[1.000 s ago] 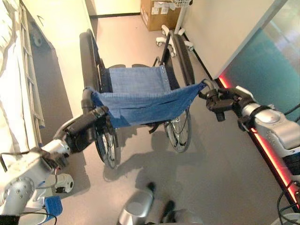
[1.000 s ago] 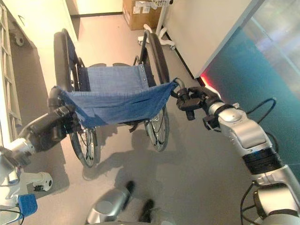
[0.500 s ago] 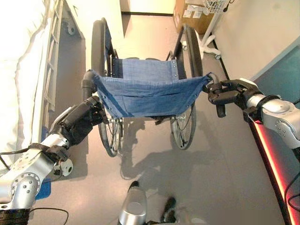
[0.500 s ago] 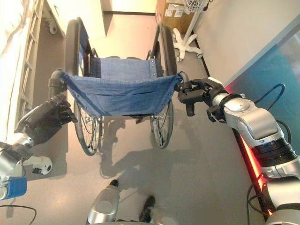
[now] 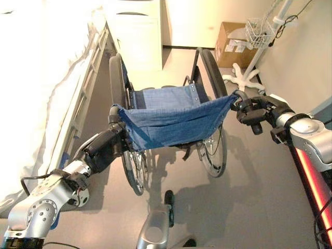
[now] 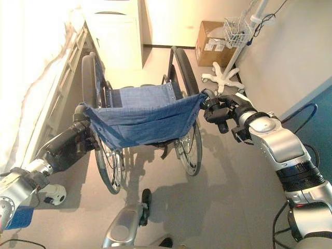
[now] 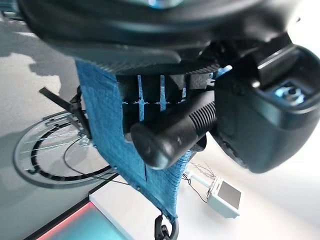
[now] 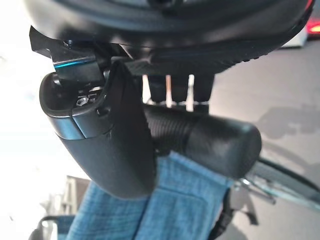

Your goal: Push the wheelchair next to the bed

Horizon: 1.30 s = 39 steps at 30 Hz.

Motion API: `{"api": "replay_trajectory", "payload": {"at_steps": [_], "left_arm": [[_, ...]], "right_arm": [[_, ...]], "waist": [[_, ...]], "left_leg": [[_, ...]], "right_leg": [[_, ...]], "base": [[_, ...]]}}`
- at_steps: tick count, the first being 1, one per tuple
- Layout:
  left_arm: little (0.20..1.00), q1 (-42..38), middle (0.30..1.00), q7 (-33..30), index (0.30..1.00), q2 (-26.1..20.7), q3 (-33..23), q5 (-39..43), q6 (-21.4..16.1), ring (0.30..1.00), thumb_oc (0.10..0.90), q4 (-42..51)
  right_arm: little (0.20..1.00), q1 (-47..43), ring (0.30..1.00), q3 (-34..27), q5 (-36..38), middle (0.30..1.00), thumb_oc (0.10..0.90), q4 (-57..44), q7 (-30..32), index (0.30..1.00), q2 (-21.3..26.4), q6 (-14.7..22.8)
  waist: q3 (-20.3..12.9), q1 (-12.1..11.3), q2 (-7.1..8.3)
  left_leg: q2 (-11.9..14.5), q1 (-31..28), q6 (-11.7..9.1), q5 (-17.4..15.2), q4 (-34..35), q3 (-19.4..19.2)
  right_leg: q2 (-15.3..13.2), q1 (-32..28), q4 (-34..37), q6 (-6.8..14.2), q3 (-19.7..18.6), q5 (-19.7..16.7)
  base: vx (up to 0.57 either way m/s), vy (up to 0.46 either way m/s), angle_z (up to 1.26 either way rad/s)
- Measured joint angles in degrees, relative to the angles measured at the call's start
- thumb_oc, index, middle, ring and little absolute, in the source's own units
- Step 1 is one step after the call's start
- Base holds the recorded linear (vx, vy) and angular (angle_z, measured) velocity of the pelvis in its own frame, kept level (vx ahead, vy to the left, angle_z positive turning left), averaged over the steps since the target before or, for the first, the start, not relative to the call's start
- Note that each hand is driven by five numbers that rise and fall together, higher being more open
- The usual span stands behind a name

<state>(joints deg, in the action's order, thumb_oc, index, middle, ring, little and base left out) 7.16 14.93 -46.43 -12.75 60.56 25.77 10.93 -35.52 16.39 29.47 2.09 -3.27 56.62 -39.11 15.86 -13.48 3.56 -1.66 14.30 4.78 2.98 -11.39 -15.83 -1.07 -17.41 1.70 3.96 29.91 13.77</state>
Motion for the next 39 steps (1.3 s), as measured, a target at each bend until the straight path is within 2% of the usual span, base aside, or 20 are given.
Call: {"api": "replay_trajectory", "payload": {"at_steps": [3,5,9,10,11,12,13,14,15,16,17,18,20,23,24,25,26,33,37,39], "left_arm": [[0.300,-2.39,0.300,-1.29,0.300,0.06,0.42,-0.02,0.89,0.300,0.400,-0.39],[0.300,-4.82,0.300,-1.12,0.300,-0.21,0.91,-0.03,1.91,0.300,0.400,-2.32],[0.300,-7.24,0.300,-1.17,0.300,-0.86,1.12,-0.13,3.51,0.300,0.400,-4.97],[0.300,-7.21,0.300,-1.44,0.300,-1.31,1.12,-0.13,3.69,0.300,0.400,-5.01],[0.300,-7.18,0.300,-1.93,0.300,-1.61,1.12,-0.10,3.83,0.300,0.400,-4.96],[0.300,-7.17,0.300,-2.14,0.300,-1.61,1.12,-0.04,3.88,0.300,0.400,-5.03],[0.300,-7.18,0.300,-2.66,0.300,-1.62,1.05,0.41,3.88,0.300,0.400,-5.05],[0.300,-7.24,0.300,-3.07,0.300,-1.63,0.68,1.11,3.87,0.300,0.400,-5.06],[0.300,-7.24,0.300,-3.19,0.300,-1.96,0.45,1.16,3.86,0.300,0.400,-5.20],[0.300,-7.35,0.300,-3.84,0.300,-3.01,0.54,1.19,3.86,0.300,0.400,-5.39],[0.300,-7.41,0.300,-4.38,0.300,-3.86,0.72,1.16,3.83,0.300,0.400,-5.45],[0.300,-7.34,0.300,-4.88,0.300,-3.13,1.39,1.32,3.18,0.300,0.400,-5.41],[0.300,-7.41,0.300,-4.71,0.300,-3.26,1.49,2.84,2.49,0.300,0.400,-5.02],[0.300,-7.31,0.300,-3.75,0.300,-2.86,2.13,2.81,2.49,0.300,0.400,-4.51],[0.300,-7.28,0.300,-3.68,0.300,-2.82,2.18,2.80,2.48,0.300,0.400,-4.47],[0.300,-7.30,0.300,-3.57,0.300,-3.50,2.15,2.78,2.47,0.300,0.400,-4.38],[0.300,-7.32,0.300,-4.19,0.300,-2.61,2.17,2.55,2.42,0.300,0.400,-4.24],[0.300,-5.45,0.300,-6.85,0.300,-0.89,1.91,0.80,0.74,0.300,0.400,-4.09],[0.300,-0.64,0.300,-6.59,0.300,-0.89,-0.02,0.92,0.74,0.300,0.400,-1.01],[0.300,0.90,0.300,-5.85,0.300,-0.70,0.07,0.92,0.78,0.300,0.400,0.07]], "right_arm": [[0.300,-0.05,0.300,-0.62,-0.58,0.300,0.400,-0.01,0.06,0.300,0.00,0.12],[0.300,0.32,0.300,-0.40,-0.72,0.300,0.400,0.00,-0.03,0.300,0.30,0.11],[0.300,1.04,0.300,-0.40,0.48,0.300,0.400,-0.06,-0.04,0.300,0.14,0.38],[0.300,1.18,0.300,-0.56,0.41,0.300,0.400,-0.07,-0.04,0.300,-0.47,0.81],[0.300,1.57,0.300,-1.20,0.40,0.300,0.400,-0.47,-0.04,0.300,-0.92,1.43],[0.300,1.86,0.300,-1.87,0.44,0.300,0.400,-0.88,-0.06,0.300,-0.91,1.88],[0.300,1.90,0.300,-3.23,0.44,0.300,0.400,-2.53,-0.43,0.300,-0.47,2.11],[0.300,1.85,0.300,-4.53,0.47,0.300,0.400,-4.35,-0.88,0.300,0.67,2.41],[0.300,1.80,0.300,-4.96,0.55,0.300,0.400,-4.75,-1.26,0.300,0.72,2.61],[0.300,1.69,0.300,-4.93,0.73,0.300,0.400,-5.04,-1.91,0.300,1.03,2.67],[0.300,1.90,0.300,-4.73,0.83,0.300,0.400,-4.99,-2.50,0.300,1.50,2.65],[0.300,2.14,0.300,-4.46,1.05,0.300,0.400,-4.81,-2.59,0.300,1.56,2.63],[0.300,2.21,0.300,-4.49,2.00,0.300,0.400,-4.42,-2.18,0.300,1.68,2.43],[0.300,2.19,0.300,-4.58,2.37,0.300,0.400,-4.31,-1.44,0.300,2.22,0.36],[0.300,2.14,0.300,-4.48,2.67,0.300,0.400,-4.34,-1.73,0.300,2.74,0.03],[0.300,2.16,0.300,-4.47,3.23,0.300,0.400,-4.38,-2.37,0.300,3.06,-0.71],[0.300,2.22,0.300,-4.36,4.25,0.300,0.400,-4.12,-2.55,0.300,3.35,-1.21],[0.300,1.44,0.300,-2.51,4.95,0.300,0.400,-4.51,-3.41,0.300,3.29,-1.48],[0.300,2.44,0.300,-2.46,4.31,0.300,0.400,-6.65,-3.78,0.300,3.14,-1.90],[0.300,2.76,0.300,-2.45,4.20,0.300,0.400,-6.66,-3.74,0.300,3.64,-2.94]], "waist": [[-0.09,1.75,0.07],[-0.06,2.65,0.11],[-0.02,3.25,0.91],[0.07,3.03,0.77],[0.76,2.99,-0.37],[1.43,2.99,-1.52],[3.00,2.54,-4.39],[3.93,2.31,-6.37],[4.11,2.52,-6.50],[4.01,3.66,-5.06],[3.92,4.85,-3.58],[3.75,5.74,-4.22],[3.74,6.22,-3.75],[4.10,6.40,-4.93],[4.09,6.44,-4.91],[3.79,6.39,-3.17],[3.74,7.31,-2.67],[3.78,5.64,-0.56],[3.67,6.12,-0.43],[3.36,5.72,-0.89]], "left_leg": [[-1.62,-1.09,1.60,-0.85,-0.05,1.76],[-1.83,-3.62,2.49,-0.64,2.01,4.32],[-2.53,-7.44,2.95,-2.14,3.46,7.96],[-2.55,-9.75,2.27,-1.85,6.65,11.40],[-1.76,-12.06,1.38,-1.21,9.02,15.51],[-0.72,-12.99,0.78,-0.82,9.55,16.79],[1.23,-14.11,0.72,-0.82,10.16,19.81],[2.45,-13.89,0.54,-0.74,10.01,21.68],[2.03,-13.13,0.40,-0.69,8.93,21.31],[0.36,-12.48,-0.33,-1.03,7.46,20.40],[-0.64,-12.53,-3.42,-3.04,6.73,20.43],[0.75,-12.57,-5.39,-5.50,5.39,19.97],[2.62,-11.95,-4.88,-6.85,2.95,18.82],[4.75,-15.43,-5.10,-6.72,6.03,25.02],[5.01,-15.80,-5.72,-7.15,5.99,25.67],[4.02,-15.83,-6.63,-7.78,5.53,26.75],[4.09,-15.53,-7.65,-8.18,4.68,27.09],[4.89,-4.24,-12.04,-7.08,-18.98,19.53],[6.20,-4.55,-12.20,-6.76,-4.76,13.32],[6.08,-3.47,-10.08,-1.40,-1.81,14.43]], "right_leg": [[-1.39,0.90,-7.34,0.61,0.13,0.78],[-2.58,3.93,-19.87,1.30,-1.68,1.01],[-4.18,9.76,-38.02,9.10,-10.38,-3.80],[-3.79,12.04,-40.44,6.66,-13.16,-2.07],[-2.33,13.55,-39.17,1.18,-14.61,1.38],[-1.47,14.29,-37.35,-1.18,-15.33,2.84],[-0.84,17.95,-33.75,-3.77,-16.37,4.40],[-1.54,21.43,-28.59,-3.67,-17.66,4.30],[-2.36,22.18,-23.10,-2.15,-18.16,2.95],[-5.13,20.51,-9.28,0.58,-19.88,-2.53],[-7.25,17.49,-3.52,2.62,-19.04,-13.12],[-6.07,15.86,-4.43,1.96,-16.34,-12.10],[-5.00,16.17,-7.91,1.30,-15.83,-9.60],[-3.80,23.20,-21.49,0.26,-18.38,-4.27],[-3.23,22.93,-18.48,0.49,-18.98,-4.44],[-3.58,21.00,-9.15,1.02,-20.10,-7.55],[-3.76,18.19,-6.89,0.46,-18.95,-11.87],[-1.80,11.71,-2.27,-3.55,-14.28,-9.74],[-0.97,7.84,1.43,-3.54,-12.39,-9.74],[-0.64,6.71,1.84,-3.06,-11.97,-9.51]], "base": [[0.34,0.120,0.67],[0.31,0.069,0.80],[0.24,-0.012,0.47],[0.29,-0.075,0.08],[0.25,-0.085,0.05],[0.22,-0.106,0.02],[0.25,-0.125,0.04],[0.22,-0.108,0.17],[0.26,-0.123,0.65],[0.30,-0.173,1.12],[0.41,-0.269,1.35],[0.31,-0.243,1.10],[0.40,-0.298,0.66],[0.34,-0.195,0.39],[0.43,-0.197,0.61],[0.39,-0.175,0.87],[0.33,-0.162,0.98],[0.21,-0.114,0.31],[0.21,0.114,-0.09],[0.13,0.133,-0.30]]}}
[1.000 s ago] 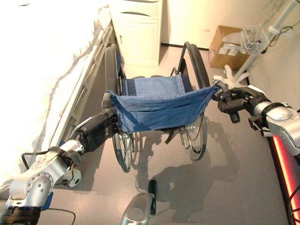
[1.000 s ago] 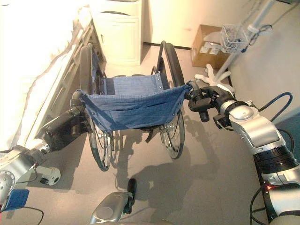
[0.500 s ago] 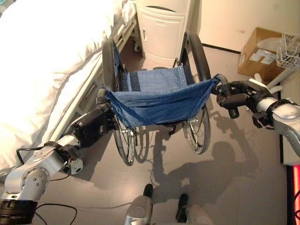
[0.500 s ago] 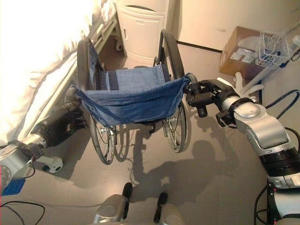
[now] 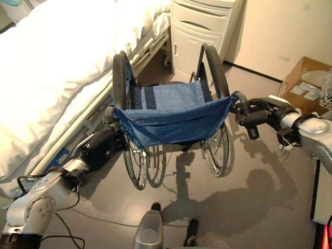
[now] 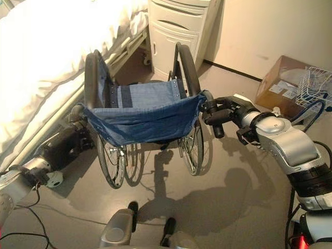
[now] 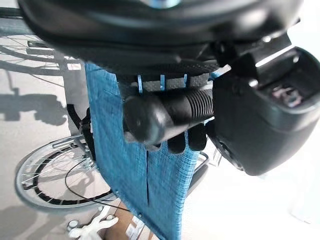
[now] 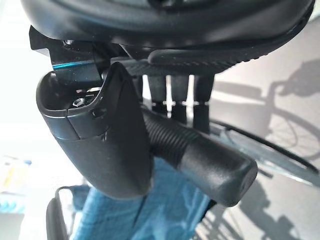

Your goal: Push the wheelchair next to the bed

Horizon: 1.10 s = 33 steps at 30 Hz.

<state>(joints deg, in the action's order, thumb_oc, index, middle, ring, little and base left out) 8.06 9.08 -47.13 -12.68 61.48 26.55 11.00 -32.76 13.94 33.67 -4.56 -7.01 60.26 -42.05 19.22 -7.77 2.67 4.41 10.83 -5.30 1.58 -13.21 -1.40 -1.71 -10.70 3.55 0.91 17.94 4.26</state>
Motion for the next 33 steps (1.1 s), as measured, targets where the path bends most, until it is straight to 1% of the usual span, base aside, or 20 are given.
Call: {"api": "replay_trajectory", "payload": {"at_steps": [1,2,3,4,5,7,8,9,10,11,12,13,19,20,21,25,26,27,28,33], "left_arm": [[0.300,1.08,0.300,0.61,0.300,0.01,0.21,0.00,0.13,0.300,0.400,0.42],[0.300,1.43,0.300,0.93,0.300,-0.02,0.59,0.00,0.33,0.300,0.400,0.53],[0.300,1.50,0.300,1.63,0.300,-0.06,1.14,0.02,0.75,0.300,0.400,0.86],[0.300,1.50,0.300,1.89,0.300,-0.06,1.17,0.03,0.75,0.300,0.400,1.55],[0.300,1.36,0.300,2.20,0.300,-0.06,1.17,0.05,0.76,0.300,0.400,2.30],[0.300,1.18,0.300,2.53,0.300,-0.08,1.17,0.08,1.32,0.300,0.400,2.59],[0.300,1.16,0.300,2.46,0.300,-0.13,1.18,0.06,1.81,0.300,0.400,2.40],[0.300,1.20,0.300,2.35,0.300,-0.14,1.56,0.05,2.63,0.300,0.400,1.70],[0.300,1.35,0.300,2.34,0.300,-0.14,1.87,0.04,3.25,0.300,0.400,1.40],[0.300,1.69,0.300,2.34,0.300,-0.07,2.44,0.04,3.37,0.300,0.400,1.36],[0.300,1.98,0.300,2.34,0.300,0.18,2.68,0.05,3.37,0.300,0.400,1.11],[0.300,1.55,0.300,2.22,0.300,0.37,2.67,0.13,3.32,0.300,0.400,1.32],[0.300,-0.17,0.300,-0.54,0.300,0.38,2.66,0.05,3.32,0.300,0.400,1.35],[0.300,-0.17,0.300,-0.67,0.300,0.38,2.59,0.06,3.32,0.300,0.400,1.35],[0.300,-0.17,0.300,-0.64,0.300,0.38,2.59,0.10,3.32,0.300,0.400,1.35],[0.300,-0.17,0.300,-0.88,0.300,0.38,2.59,0.10,3.32,0.300,0.400,1.35],[0.507,-0.22,0.507,-1.02,0.507,0.38,2.59,0.09,3.32,0.507,0.538,1.35],[0.761,-0.26,0.761,-1.08,0.761,0.38,2.59,0.09,3.32,0.761,0.707,1.35],[0.900,-0.25,0.900,-1.10,0.900,0.38,2.59,0.11,3.32,0.900,0.800,1.37],[0.900,-0.25,0.900,-0.88,0.900,0.37,2.43,0.13,3.32,0.900,0.800,1.43]], "right_arm": [[0.300,0.46,0.300,0.01,0.08,0.300,0.400,-0.09,-0.02,0.300,0.41,-0.49],[0.300,1.08,0.300,-0.04,0.11,0.300,0.400,-0.31,-0.01,0.300,0.80,-0.50],[0.300,1.72,0.300,-0.13,0.19,0.300,0.400,-0.39,-0.02,0.300,1.76,-0.52],[0.300,1.82,0.300,-0.17,0.21,0.300,0.400,-0.36,-0.02,0.300,2.56,-0.62],[0.300,1.89,0.300,-0.46,0.10,0.300,0.400,-0.07,0.05,0.300,2.90,-1.05],[0.300,2.04,0.300,-0.83,0.00,0.300,0.400,-0.13,0.09,0.300,3.07,-1.60],[0.300,2.86,0.300,-1.33,0.00,0.300,0.400,-0.51,0.09,0.300,2.82,-1.58],[0.300,4.09,0.300,-2.33,-0.02,0.300,0.400,-0.66,0.11,0.300,1.62,-1.51],[0.300,4.51,0.300,-2.37,-0.04,0.300,0.400,-1.06,0.11,0.300,1.80,-1.49],[0.300,4.92,0.300,-2.37,-0.04,0.300,0.400,-1.67,0.10,0.300,2.52,-1.50],[0.300,5.45,0.300,-2.49,-0.69,0.300,0.400,-1.97,0.23,0.300,2.16,-1.50],[0.300,5.52,0.300,-2.49,-1.65,0.300,0.400,-1.97,0.22,0.300,2.21,-1.51],[0.300,5.52,0.300,-2.68,-1.72,0.300,0.400,-2.22,0.87,0.300,1.49,-1.54],[0.378,5.52,0.378,-2.69,-1.72,0.378,0.452,-2.41,0.88,0.378,1.49,-1.54],[0.900,5.52,0.900,-2.73,-1.72,0.900,0.800,-2.40,0.88,0.900,1.52,-1.55],[0.900,5.58,0.900,-2.70,-1.68,0.900,0.800,-2.43,0.87,0.900,1.50,-1.56],[0.900,5.59,0.900,-2.70,-1.68,0.900,0.800,-2.43,0.88,0.900,1.48,-1.56],[0.900,5.59,0.900,-2.70,-1.68,0.900,0.800,-2.44,0.89,0.900,1.48,-1.56],[0.900,5.59,0.900,-2.70,-1.68,0.900,0.800,-2.45,0.91,0.900,1.48,-1.56],[0.900,5.84,0.900,-2.86,-1.67,0.900,0.800,-2.46,1.19,0.900,1.49,-1.56]], "waist": [[-0.58,-0.44,-0.97],[-1.08,-0.45,-1.71],[-1.66,0.86,-2.04],[-1.71,1.33,-2.14],[-1.79,1.88,-2.11],[-1.85,2.07,-1.99],[-2.46,2.27,-0.75],[-2.90,1.56,0.04],[-3.40,1.44,-0.76],[-4.19,1.61,-2.22],[-4.74,2.69,-2.82],[-4.80,2.70,-2.71],[-4.85,2.71,-2.61],[-4.85,2.67,-2.62],[-4.86,2.68,-2.61],[-4.86,2.68,-2.61],[-4.86,2.69,-2.61],[-4.86,2.69,-2.61],[-4.86,2.69,-2.61],[-4.86,2.62,-2.60]], "left_leg": [[0.57,0.09,1.12,5.45,0.72,0.25],[0.81,-0.17,1.59,5.87,1.73,0.27],[0.44,-0.71,1.62,5.87,4.56,-0.33],[0.28,-1.45,1.61,5.85,6.65,-0.33],[-0.05,-2.55,2.94,6.06,10.31,-0.52],[-0.45,-2.93,2.74,5.45,12.76,-2.52],[-1.15,-3.52,0.93,4.02,12.47,-4.08],[-2.14,-2.83,1.40,3.92,7.19,-3.77],[-1.96,-3.33,1.92,2.68,5.63,-3.51],[-1.45,-3.96,2.53,1.27,6.65,-2.94],[-2.26,-5.73,4.37,2.16,9.67,-2.38],[-2.72,-6.66,4.63,3.17,11.68,-2.09],[-2.66,-8.08,4.36,4.21,14.31,-1.92],[-2.58,-8.31,4.17,4.40,14.80,-1.92],[-2.54,-8.49,4.25,4.77,15.15,-1.89],[-2.46,-9.02,4.24,5.12,15.95,-1.89],[-2.46,-9.08,4.24,5.12,16.12,-1.89],[-2.44,-9.13,4.23,5.12,16.23,-1.90],[-2.42,-9.20,4.19,5.17,16.39,-1.92],[-2.32,-9.29,4.34,5.61,17.38,-1.94]], "right_leg": [[0.66,-0.65,0.39,0.57,0.40,0.18],[1.09,-0.88,0.42,1.02,0.81,0.32],[1.17,-0.92,0.35,1.68,1.84,0.69],[1.26,-0.85,0.39,1.86,1.91,0.76],[1.04,-0.71,0.50,1.86,2.50,0.89],[0.15,-0.60,0.70,1.90,2.74,0.85],[-2.27,-0.36,1.71,2.69,3.36,0.08],[-4.38,-0.28,1.41,3.88,3.09,-0.68],[-4.51,-0.49,1.42,4.36,2.72,-0.68],[-3.89,-0.62,1.42,4.80,2.69,-0.63],[-3.85,-1.09,1.38,5.69,2.80,-0.84],[-4.26,-1.15,1.46,5.69,2.86,-0.84],[-4.14,-1.10,1.48,5.78,2.85,-0.78],[-4.07,-1.13,1.47,5.83,2.85,-0.71],[-3.99,-1.22,1.47,5.83,2.84,-0.70],[-3.94,-1.32,1.48,5.83,2.71,-0.70],[-3.93,-1.31,1.48,5.83,2.69,-0.70],[-3.93,-1.31,1.48,5.83,2.69,-0.70],[-3.91,-1.31,1.48,5.83,2.68,-0.70],[-3.80,-1.34,1.48,5.82,2.70,-0.70]], "base": [[0.09,0.125,-0.36],[0.10,0.136,-0.05],[0.09,0.122,0.24],[0.10,0.144,0.44],[0.08,0.122,0.28],[0.06,0.094,0.08],[0.05,0.073,-0.25],[0.04,0.063,-0.33],[0.04,0.059,-0.34],[0.02,0.039,-0.01],[0.02,0.039,0.10],[0.02,0.037,0.17],[0.00,0.024,0.02],[0.00,0.000,0.00],[0.00,0.000,0.00],[0.00,0.000,0.00],[0.00,0.000,0.00],[0.00,0.000,0.00],[0.00,0.000,0.00],[0.00,0.000,0.00]]}}
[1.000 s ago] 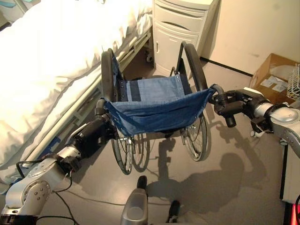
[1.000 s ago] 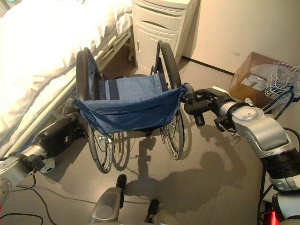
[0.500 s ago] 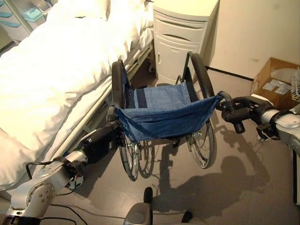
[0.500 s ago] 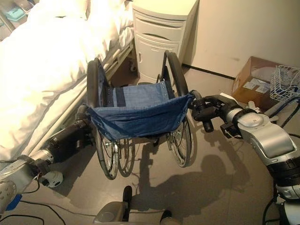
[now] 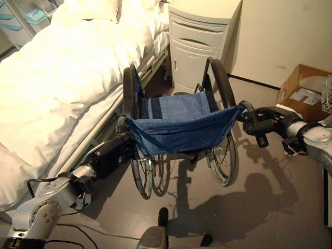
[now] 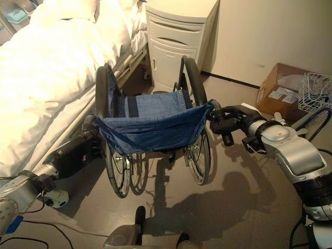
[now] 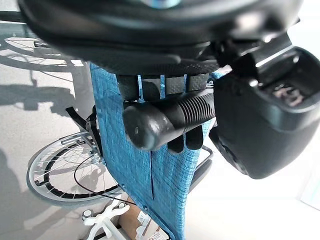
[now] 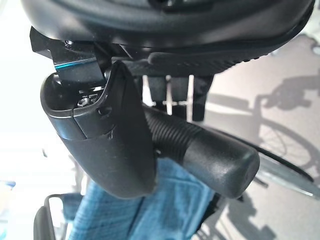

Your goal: Push the wheelchair next to the bed

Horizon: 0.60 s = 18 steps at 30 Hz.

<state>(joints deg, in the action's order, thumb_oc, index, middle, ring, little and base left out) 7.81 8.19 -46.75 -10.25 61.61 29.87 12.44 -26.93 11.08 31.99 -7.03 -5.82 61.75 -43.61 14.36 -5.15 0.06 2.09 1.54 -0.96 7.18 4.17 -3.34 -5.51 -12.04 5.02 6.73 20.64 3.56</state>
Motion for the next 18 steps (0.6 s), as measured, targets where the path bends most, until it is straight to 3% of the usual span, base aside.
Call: {"api": "replay_trajectory", "payload": {"at_steps": [10,14,18], "left_arm": [[0.900,0.88,0.900,0.49,0.900,0.08,-1.33,-0.24,0.00,0.900,0.800,0.58],[0.900,1.63,0.900,0.50,0.900,1.97,-2.16,0.24,-0.02,0.900,0.800,1.16],[0.900,3.11,0.900,0.51,0.900,4.81,-3.76,2.36,-0.02,0.900,0.800,1.22]], "right_arm": [[0.900,5.01,0.900,-5.39,2.97,0.900,0.800,-0.93,0.85,0.900,-0.27,0.60],[0.900,10.57,0.900,-11.39,4.98,0.900,0.800,-2.41,2.25,0.900,-2.35,2.14],[0.900,13.10,0.900,-13.59,7.07,0.900,0.800,-2.47,2.75,0.900,-3.44,4.01]], "waist": [[-0.03,-0.51,0.05],[-0.04,-0.45,0.06],[-0.04,-0.35,0.07]], "left_leg": [[-0.06,0.04,0.08,0.17,0.33,0.18],[-0.24,-0.02,0.04,0.24,0.31,1.05],[-0.23,-0.08,0.04,0.23,0.34,1.34]], "right_leg": [[0.00,0.01,0.00,0.00,0.00,0.00],[0.00,0.01,0.00,-0.01,-0.03,0.00],[0.01,0.00,0.00,-0.01,-0.09,0.00]], "base": [[0.00,-0.003,0.01],[-0.01,-0.014,0.07],[0.00,-0.003,0.01]]}}
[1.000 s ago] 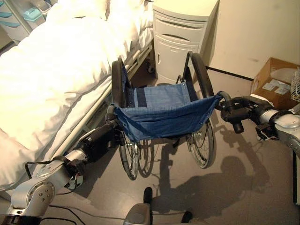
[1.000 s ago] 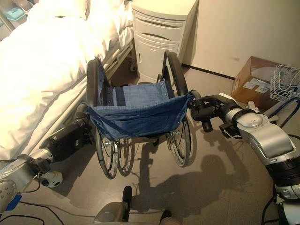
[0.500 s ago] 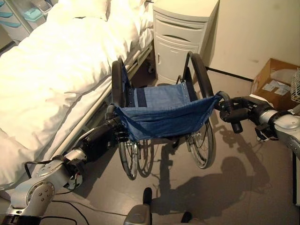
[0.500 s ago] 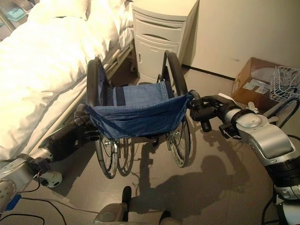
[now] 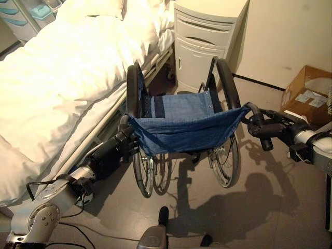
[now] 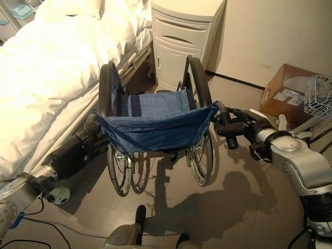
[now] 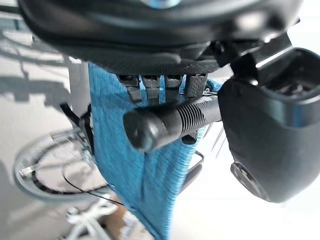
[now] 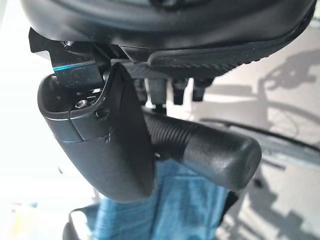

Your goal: Push the wheelchair next to the bed

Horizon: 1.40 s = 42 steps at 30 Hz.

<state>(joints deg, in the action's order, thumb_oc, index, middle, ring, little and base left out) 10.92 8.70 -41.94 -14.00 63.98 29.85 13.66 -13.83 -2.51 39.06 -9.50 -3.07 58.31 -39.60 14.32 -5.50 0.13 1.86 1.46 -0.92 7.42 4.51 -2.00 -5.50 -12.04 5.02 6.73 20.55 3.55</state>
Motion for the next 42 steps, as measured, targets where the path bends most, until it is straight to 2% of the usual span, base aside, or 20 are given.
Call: {"api": "replay_trajectory", "payload": {"at_steps": [3,5,7,8,12,15,18,20,22,25,27,33,36,37,38,41,42], "left_arm": [[0.900,0.75,0.900,-0.05,0.900,1.16,-0.85,1.52,-0.03,0.900,0.800,-0.36],[0.900,2.29,0.900,-0.16,0.900,1.31,-3.35,0.84,-0.16,0.900,0.800,-1.60],[0.900,3.21,0.900,-1.47,0.900,2.53,-8.16,-0.71,-1.90,0.900,0.800,-4.49],[0.900,3.07,0.900,-3.31,0.900,2.99,-13.02,-2.64,-4.79,0.900,0.800,-7.49],[0.900,4.42,0.900,-5.40,0.900,1.91,-27.48,-8.24,-10.35,0.900,0.800,-17.02],[0.900,7.36,0.900,-6.18,0.900,-0.30,-31.65,-10.26,-11.27,0.900,0.800,-22.24],[0.900,9.80,0.900,-5.93,0.900,-0.68,-31.69,-10.27,-11.38,0.900,0.800,-25.32],[0.900,11.32,0.900,-5.41,0.900,-0.64,-31.52,-10.29,-11.24,0.900,0.800,-27.59],[0.900,11.84,0.900,-5.27,0.900,-0.64,-31.52,-10.31,-11.15,0.900,0.800,-28.64],[0.900,12.68,0.900,-4.37,0.900,-0.63,-31.52,-10.29,-11.13,0.900,0.800,-29.58],[0.900,13.19,0.900,-3.94,0.900,-0.28,-31.51,-10.29,-11.07,0.900,0.800,-29.60],[0.900,12.89,0.900,-2.69,0.900,0.83,-29.56,-10.21,-9.58,0.900,0.800,-29.33],[0.900,12.86,0.900,-2.99,0.900,0.88,-26.05,-10.15,-8.17,0.900,0.800,-26.73],[0.900,13.02,0.900,-3.31,0.900,1.01,-24.54,-10.11,-7.43,0.900,0.800,-25.35],[0.900,12.92,0.900,-3.47,0.900,1.33,-24.13,-10.10,-6.94,0.900,0.800,-24.82],[0.900,12.05,0.900,-4.39,0.900,3.18,-21.83,-9.56,-6.00,0.900,0.800,-22.11],[0.900,11.54,0.900,-4.48,0.900,3.77,-20.99,-9.24,-5.48,0.900,0.800,-21.49]], "right_arm": [[0.900,3.14,0.900,-3.02,3.54,0.900,0.800,-0.08,1.29,0.900,-1.22,1.56],[0.900,4.45,0.900,-4.28,4.23,0.900,0.800,-0.06,1.93,0.900,-2.44,2.47],[0.900,5.82,0.900,-5.58,4.27,0.900,0.800,-0.04,2.40,0.900,-3.24,3.42],[0.900,7.11,0.900,-6.61,4.45,0.900,0.800,-0.03,2.57,0.900,-3.24,3.84],[0.900,11.99,0.900,-11.13,7.35,0.900,0.800,0.00,2.95,0.900,-3.26,4.30],[0.900,15.73,0.900,-12.66,8.76,0.900,0.800,0.53,4.94,0.900,-3.28,4.31],[0.900,17.13,0.900,-13.38,10.74,0.900,0.800,2.57,6.37,0.900,-5.04,4.98],[0.900,18.53,0.900,-15.40,11.11,0.900,0.800,3.61,7.09,0.900,-8.60,6.23],[0.900,18.81,0.900,-15.65,11.14,0.900,0.800,3.79,8.50,0.900,-9.88,6.35],[0.900,18.90,0.900,-15.67,11.24,0.900,0.800,5.17,9.24,0.900,-10.22,6.36],[0.900,19.10,0.900,-16.79,12.02,0.900,0.800,5.23,10.15,0.900,-12.55,6.37],[0.900,19.98,0.900,-17.12,12.43,0.900,0.800,4.03,13.04,0.900,-12.84,6.44],[0.900,20.86,0.900,-17.18,6.12,0.900,0.800,1.40,16.21,0.900,-12.82,6.49],[0.900,20.97,0.900,-18.14,3.18,0.900,0.800,0.30,19.00,0.900,-12.80,7.21],[0.900,20.98,0.900,-18.57,2.02,0.900,0.800,-0.95,19.25,0.900,-12.76,7.86],[0.900,20.84,0.900,-20.42,-3.30,0.900,0.800,-5.46,22.74,0.900,-12.60,11.22],[0.900,20.84,0.900,-23.38,-5.79,0.900,0.800,-5.95,24.70,0.900,-11.75,13.47]], "waist": [[0.00,-0.03,-0.01],[-0.01,-0.06,-0.01],[-0.07,-0.20,-0.12],[-0.24,-0.34,-0.25],[-0.90,-0.99,-0.51],[-3.33,-1.04,-0.27],[-4.50,-1.22,0.28],[-4.67,-1.75,0.99],[-5.06,-1.80,1.67],[-5.61,-1.92,2.62],[-6.10,-1.95,3.42],[-6.11,-1.97,3.43],[-6.10,-2.11,3.44],[-6.10,-2.04,3.45],[-6.09,-1.89,3.44],[-6.08,-1.69,3.42],[-6.08,-1.64,3.41]], "left_leg": [[-0.01,0.06,0.00,-0.01,0.03,0.00],[0.00,0.11,0.00,-0.01,0.03,0.06],[-0.03,0.25,-0.01,-0.01,0.05,0.07],[-0.01,0.45,-0.04,-0.01,0.22,0.31],[-0.28,0.86,0.42,-0.08,0.42,0.24],[-1.02,1.19,1.16,0.19,0.68,0.27],[-1.46,1.14,1.32,0.13,0.75,0.20],[-1.51,1.44,1.38,0.15,1.07,-0.22],[-1.52,1.71,1.38,0.15,1.08,-1.72],[-1.73,2.09,1.62,0.37,1.07,-2.91],[-1.94,2.79,1.56,0.89,0.69,-3.08],[-1.91,2.92,1.56,1.23,0.67,-3.12],[-2.05,2.96,1.54,1.27,0.67,-3.33],[-2.05,2.93,1.49,1.30,0.67,-3.55],[-2.04,2.90,1.41,1.36,0.67,-3.74],[-1.92,2.70,1.34,1.39,0.67,-4.37],[-1.92,2.67,1.36,1.36,0.67,-4.57]], "right_leg": [[0.02,0.00,0.00,-0.04,0.00,0.02],[0.01,-0.02,0.00,-0.04,-0.01,0.02],[-0.01,-0.02,0.00,-0.06,0.03,0.04],[-0.01,-0.01,0.00,-0.07,0.00,0.04],[-0.56,-0.02,0.00,-0.07,0.01,0.04],[-1.24,-0.33,0.00,-0.07,0.00,0.04],[-1.65,-0.69,0.00,-0.07,-0.01,0.05],[-1.83,-0.60,0.01,-0.10,-0.07,0.12],[-2.21,-0.55,0.01,-0.41,-0.35,0.70],[-2.77,-0.30,0.03,0.52,-1.39,1.42],[-3.02,0.20,0.03,1.50,-1.51,2.07],[-3.00,0.26,0.02,1.58,-1.58,2.07],[-3.16,0.31,0.02,1.60,-1.78,2.05],[-3.23,0.42,0.02,1.61,-2.50,2.04],[-3.28,0.48,0.02,1.63,-3.05,2.03],[-3.32,0.57,0.02,1.70,-3.70,1.99],[-3.36,0.64,0.02,1.70,-4.21,1.99]], "base": [[-0.01,-0.010,0.02],[-0.02,-0.018,0.04],[-0.02,-0.016,0.10],[-0.02,-0.015,0.15],[-0.02,-0.012,0.14],[-0.01,-0.006,0.31],[-0.01,0.003,0.15],[0.00,0.000,0.10],[0.00,-0.008,0.13],[0.00,-0.023,0.15],[0.00,-0.035,0.08],[0.01,-0.020,0.02],[0.01,-0.002,-0.01],[0.02,-0.005,-0.07],[0.03,-0.004,-0.13],[0.02,0.002,-0.11],[0.02,0.006,-0.10]]}}
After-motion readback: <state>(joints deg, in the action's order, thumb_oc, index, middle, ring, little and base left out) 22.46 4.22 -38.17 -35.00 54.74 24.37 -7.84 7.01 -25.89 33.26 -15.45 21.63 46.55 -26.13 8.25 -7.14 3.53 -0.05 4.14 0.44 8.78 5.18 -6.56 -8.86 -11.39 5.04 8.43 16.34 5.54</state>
